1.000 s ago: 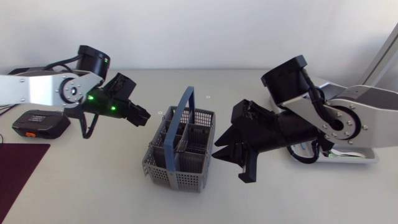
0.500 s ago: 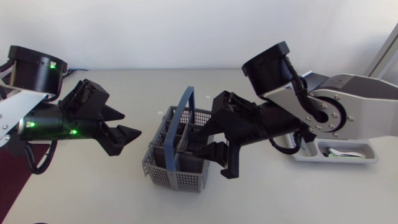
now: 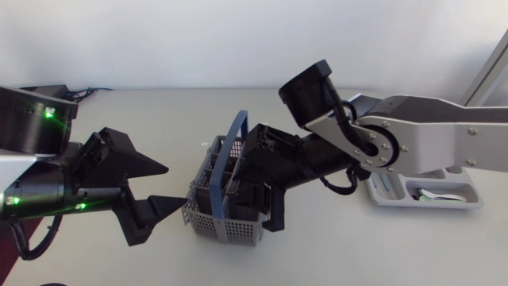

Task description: Unload the cutlery basket into the drawer organizer.

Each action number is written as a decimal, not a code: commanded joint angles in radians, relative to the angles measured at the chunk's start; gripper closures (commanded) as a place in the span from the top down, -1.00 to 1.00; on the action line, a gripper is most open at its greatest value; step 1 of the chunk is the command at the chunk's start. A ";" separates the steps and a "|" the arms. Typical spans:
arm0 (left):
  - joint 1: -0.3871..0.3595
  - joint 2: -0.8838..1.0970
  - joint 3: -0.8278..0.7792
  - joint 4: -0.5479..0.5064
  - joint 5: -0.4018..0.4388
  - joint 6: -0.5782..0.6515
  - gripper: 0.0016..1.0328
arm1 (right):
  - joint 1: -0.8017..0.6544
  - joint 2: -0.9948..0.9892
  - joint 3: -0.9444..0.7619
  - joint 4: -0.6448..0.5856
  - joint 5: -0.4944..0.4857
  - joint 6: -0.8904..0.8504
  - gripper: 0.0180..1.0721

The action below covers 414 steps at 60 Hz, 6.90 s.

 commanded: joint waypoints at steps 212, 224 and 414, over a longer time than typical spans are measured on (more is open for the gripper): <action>-0.514 0.339 0.214 0.057 -0.008 0.078 -0.17 | -0.844 -0.422 0.130 -1.440 -0.652 -1.017 -0.89; -0.481 0.418 0.213 0.128 0.009 0.074 -0.18 | -0.855 -0.457 0.118 -1.450 -0.667 -1.028 -0.89; -0.391 0.523 0.386 0.039 0.565 0.081 -0.94 | -0.852 -0.438 -0.111 -1.345 -0.801 -1.207 0.52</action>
